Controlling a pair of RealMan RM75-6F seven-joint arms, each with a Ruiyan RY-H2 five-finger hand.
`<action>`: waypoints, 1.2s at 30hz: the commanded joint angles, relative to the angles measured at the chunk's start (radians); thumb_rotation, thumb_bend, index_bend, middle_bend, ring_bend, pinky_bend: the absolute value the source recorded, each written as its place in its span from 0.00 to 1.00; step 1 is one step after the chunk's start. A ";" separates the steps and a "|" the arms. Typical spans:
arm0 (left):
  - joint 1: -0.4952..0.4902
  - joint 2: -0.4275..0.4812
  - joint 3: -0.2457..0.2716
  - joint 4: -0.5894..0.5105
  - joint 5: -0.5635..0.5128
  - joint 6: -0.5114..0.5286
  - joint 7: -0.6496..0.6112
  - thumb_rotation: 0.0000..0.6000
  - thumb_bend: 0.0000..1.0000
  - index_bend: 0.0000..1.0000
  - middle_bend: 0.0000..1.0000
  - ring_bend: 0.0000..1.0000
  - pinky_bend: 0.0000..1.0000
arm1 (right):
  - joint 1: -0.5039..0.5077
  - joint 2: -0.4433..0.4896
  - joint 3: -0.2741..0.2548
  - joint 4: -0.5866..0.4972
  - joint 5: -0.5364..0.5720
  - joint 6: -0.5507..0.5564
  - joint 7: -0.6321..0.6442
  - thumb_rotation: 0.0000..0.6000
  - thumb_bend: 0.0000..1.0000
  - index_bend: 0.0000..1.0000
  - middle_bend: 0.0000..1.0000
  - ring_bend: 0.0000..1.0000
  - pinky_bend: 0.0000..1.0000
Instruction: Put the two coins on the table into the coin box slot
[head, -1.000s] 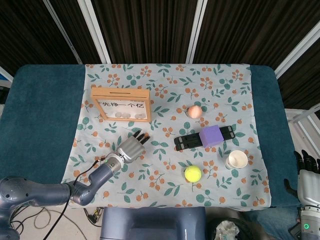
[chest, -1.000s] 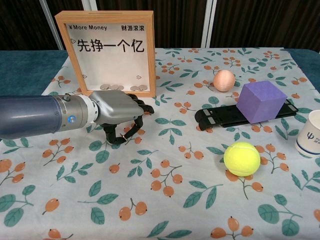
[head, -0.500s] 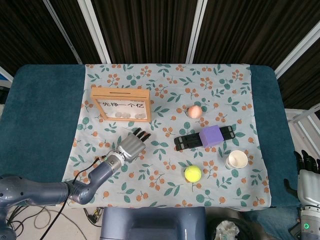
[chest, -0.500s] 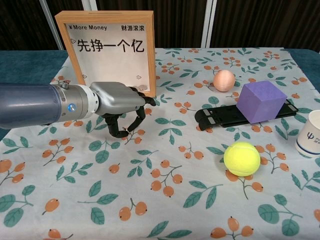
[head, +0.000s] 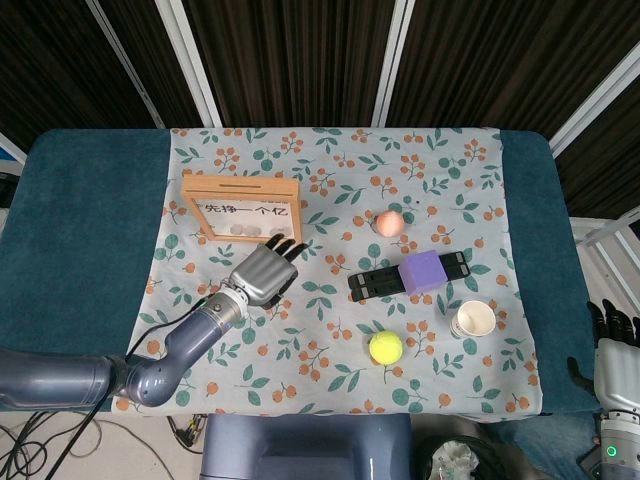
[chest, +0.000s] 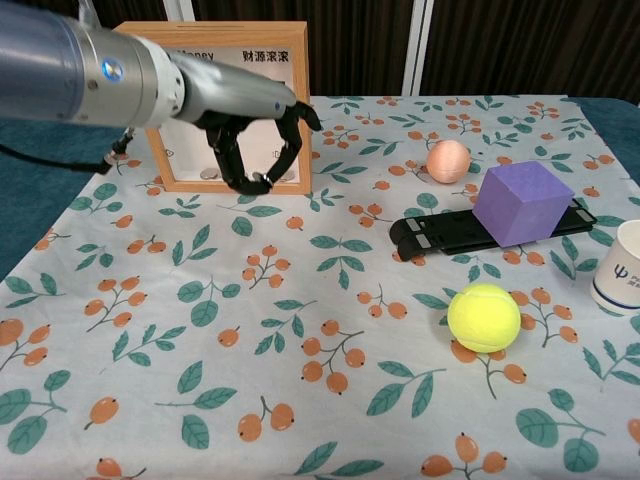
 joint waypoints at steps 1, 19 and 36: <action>-0.080 0.152 -0.064 -0.134 -0.169 0.021 0.008 1.00 0.56 0.66 0.03 0.00 0.00 | 0.000 -0.001 0.001 0.001 0.001 0.002 -0.001 1.00 0.41 0.10 0.04 0.08 0.00; -0.377 0.516 -0.127 -0.067 -0.695 -0.265 -0.102 1.00 0.58 0.68 0.04 0.00 0.00 | 0.000 -0.010 0.002 0.006 0.003 0.012 -0.017 1.00 0.41 0.10 0.04 0.08 0.00; -0.546 0.386 0.187 0.358 -0.886 -0.478 -0.106 1.00 0.59 0.69 0.04 0.00 0.00 | -0.005 -0.020 -0.001 0.007 -0.005 0.031 -0.032 1.00 0.41 0.10 0.04 0.08 0.00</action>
